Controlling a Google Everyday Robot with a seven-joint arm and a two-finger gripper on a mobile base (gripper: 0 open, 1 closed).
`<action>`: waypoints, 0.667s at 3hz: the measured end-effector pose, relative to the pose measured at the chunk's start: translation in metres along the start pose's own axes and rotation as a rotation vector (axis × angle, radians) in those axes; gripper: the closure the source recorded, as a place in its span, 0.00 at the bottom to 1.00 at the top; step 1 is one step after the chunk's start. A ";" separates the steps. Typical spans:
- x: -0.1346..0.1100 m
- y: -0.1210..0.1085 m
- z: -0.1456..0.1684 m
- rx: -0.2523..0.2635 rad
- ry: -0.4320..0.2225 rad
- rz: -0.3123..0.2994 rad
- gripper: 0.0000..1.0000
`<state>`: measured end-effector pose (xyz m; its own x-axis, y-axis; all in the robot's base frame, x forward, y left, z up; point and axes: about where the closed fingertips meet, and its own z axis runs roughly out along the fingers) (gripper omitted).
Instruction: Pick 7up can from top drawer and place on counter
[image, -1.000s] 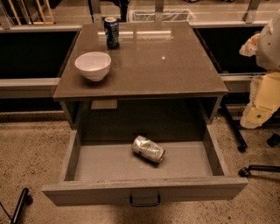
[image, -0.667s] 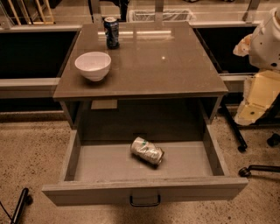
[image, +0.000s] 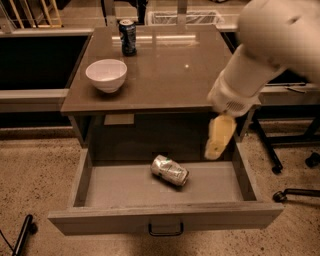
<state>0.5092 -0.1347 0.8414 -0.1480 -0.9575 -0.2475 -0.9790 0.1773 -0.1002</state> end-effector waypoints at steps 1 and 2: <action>0.005 0.013 0.034 -0.033 0.018 0.003 0.00; 0.005 0.014 0.034 -0.034 0.018 0.003 0.00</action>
Offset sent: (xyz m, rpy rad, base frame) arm -0.0078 0.0061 -0.0353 -0.0103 0.0325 0.0028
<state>0.4998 -0.1295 0.8061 -0.1533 -0.9610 -0.2300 -0.9827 0.1727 -0.0670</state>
